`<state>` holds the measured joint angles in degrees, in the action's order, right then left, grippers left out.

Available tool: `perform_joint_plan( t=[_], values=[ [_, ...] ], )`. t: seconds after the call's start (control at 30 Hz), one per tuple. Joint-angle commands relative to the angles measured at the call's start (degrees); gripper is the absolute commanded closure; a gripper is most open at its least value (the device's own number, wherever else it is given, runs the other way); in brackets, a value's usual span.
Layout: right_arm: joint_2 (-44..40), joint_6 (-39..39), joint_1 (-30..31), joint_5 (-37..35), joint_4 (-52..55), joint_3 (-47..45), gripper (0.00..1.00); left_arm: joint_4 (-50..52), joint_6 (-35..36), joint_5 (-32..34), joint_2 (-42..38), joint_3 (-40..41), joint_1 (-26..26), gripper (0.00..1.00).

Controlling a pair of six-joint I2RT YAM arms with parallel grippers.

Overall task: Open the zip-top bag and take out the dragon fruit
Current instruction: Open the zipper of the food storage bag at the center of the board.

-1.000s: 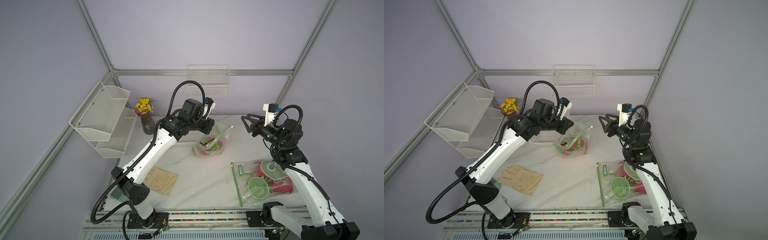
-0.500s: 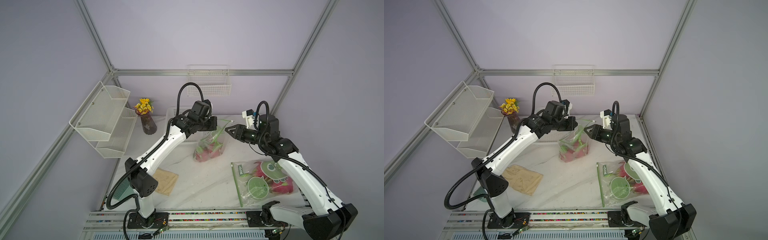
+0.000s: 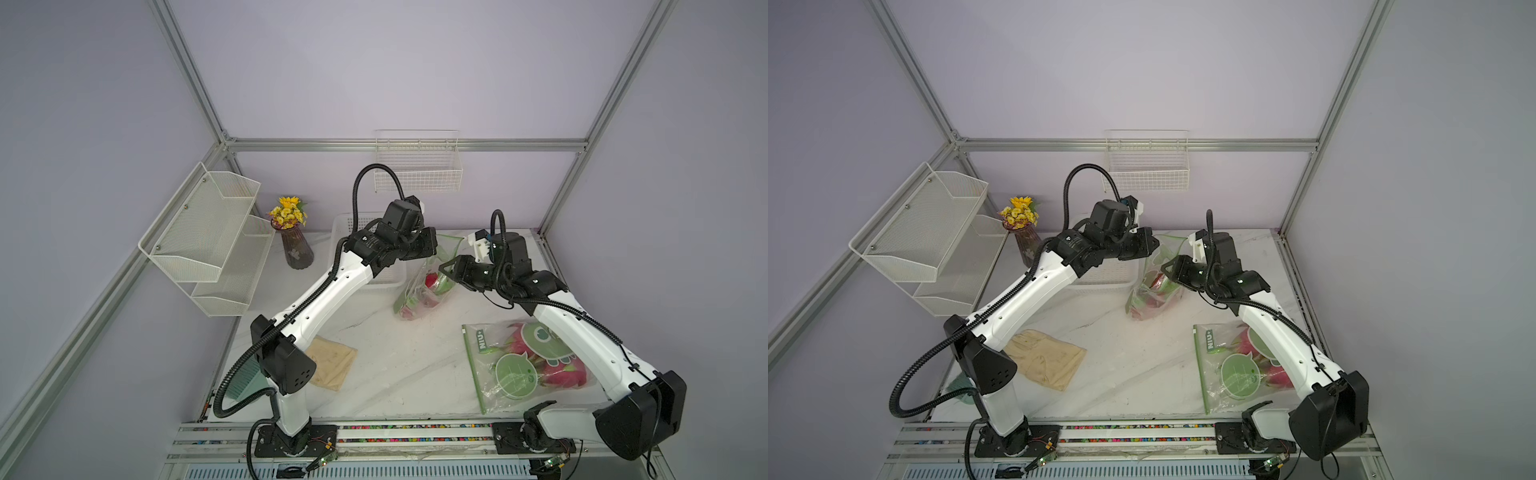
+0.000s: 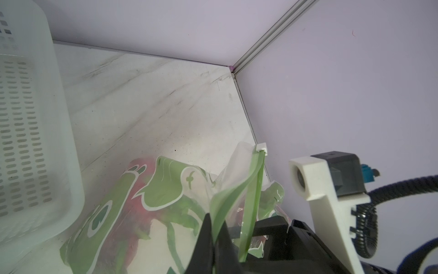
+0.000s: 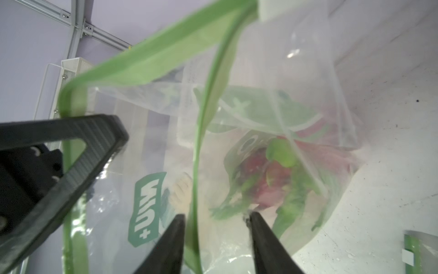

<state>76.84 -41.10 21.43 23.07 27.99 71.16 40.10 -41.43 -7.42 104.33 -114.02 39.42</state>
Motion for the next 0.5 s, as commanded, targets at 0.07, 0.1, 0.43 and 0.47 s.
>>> perform_joint_plan(
  t=[0.07, 0.1, 0.43, 0.47],
  values=[
    [-0.5, 2.7, 0.4, -5.5, 5.0, 4.1, 0.97, -7.8, -1.7, -1.9, -3.6, 0.9, -0.1, 1.00],
    [-1.2, 3.5, 0.4, -6.3, 5.6, 4.7, 1.00, -8.0, -1.6, -1.7, -3.8, 1.0, -0.2, 1.00],
    [-1.3, 12.6, 0.2, -14.9, 21.3, 19.8, 1.00, -11.4, -5.1, -5.7, -6.2, 7.7, -6.5, 1.00],
    [-1.1, 13.3, 0.2, -15.1, 21.9, 20.7, 1.00, -11.9, -5.4, -6.3, -6.5, 8.7, -7.0, 1.00]
  ],
)
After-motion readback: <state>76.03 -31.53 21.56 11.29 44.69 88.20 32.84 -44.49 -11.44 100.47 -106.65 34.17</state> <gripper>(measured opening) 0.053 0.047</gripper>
